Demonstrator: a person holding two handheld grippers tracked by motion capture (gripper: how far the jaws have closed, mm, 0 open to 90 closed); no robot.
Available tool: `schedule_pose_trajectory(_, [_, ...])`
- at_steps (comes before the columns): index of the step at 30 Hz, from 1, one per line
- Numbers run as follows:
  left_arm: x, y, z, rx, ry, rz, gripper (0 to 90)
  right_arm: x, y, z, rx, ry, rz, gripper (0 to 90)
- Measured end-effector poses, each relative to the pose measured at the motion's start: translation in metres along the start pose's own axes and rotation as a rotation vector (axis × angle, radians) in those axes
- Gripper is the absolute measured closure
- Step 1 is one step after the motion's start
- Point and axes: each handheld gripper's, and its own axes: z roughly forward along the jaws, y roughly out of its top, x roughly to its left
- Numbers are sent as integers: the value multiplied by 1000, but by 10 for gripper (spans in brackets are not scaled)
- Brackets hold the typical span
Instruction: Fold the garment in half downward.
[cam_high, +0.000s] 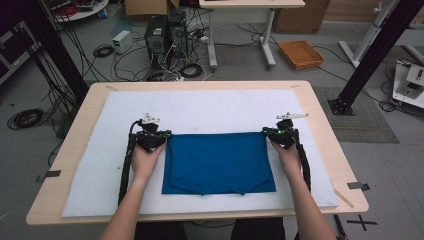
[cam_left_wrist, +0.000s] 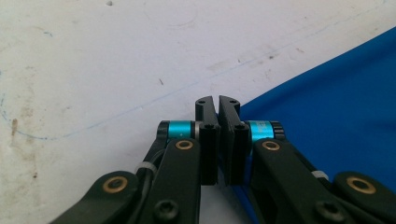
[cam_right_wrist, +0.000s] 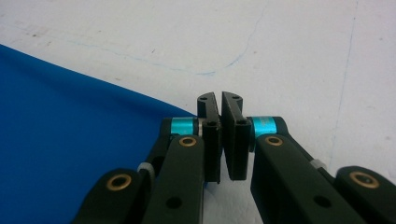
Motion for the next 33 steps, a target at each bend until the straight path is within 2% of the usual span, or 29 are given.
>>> schedule_pose_trajectory(5, [0, 0, -1, 4, 6, 9, 851, 1, 0, 2, 8, -9, -22, 844])
schedule_pose_trajectory(8, [-1, 2, -7, -33, 35, 12, 687, 1, 1, -1, 0, -13, -18, 755])
schedule_pose_trajectory(10, [-3, 4, -15, -56, 53, 37, 585, 2, 1, -5, -7, -26, -15, 643])
schedule_pose_trajectory(11, [-5, 5, -20, -75, 61, 46, 550, 3, 2, -7, -12, -27, -14, 623])
schedule_pose_trajectory(14, [-8, 3, -37, -110, 48, 76, 490, 8, 1, -19, -38, -33, -33, 526])
schedule_pose_trajectory(17, [-13, -2, -55, -132, 36, 92, 431, 14, -1, -34, -74, -31, -54, 467])
schedule_pose_trajectory(19, [-16, -9, -67, -140, 36, 106, 422, 17, -4, -46, -97, -25, -64, 451])
schedule_pose_trajectory(23, [-22, -24, -87, -184, -1, 110, 390, 21, -13, -71, -156, -14, -62, 410])
schedule_pose_trajectory(26, [-25, -29, -97, -199, -36, 115, 377, 22, -21, -84, -184, 2, -49, 388])
schedule_pose_trajectory(28, [-27, -30, -102, -209, -47, 132, 363, 22, -25, -89, -192, -5, -61, 381])
schedule_pose_trajectory(31, [-29, -31, -104, -226, -58, 142, 356, 22, -29, -95, -193, -5, -67, 373])
schedule_pose_trajectory(33, [-30, -32, -103, -220, -67, 152, 338, 20, -29, -97, -197, -10, -65, 363])
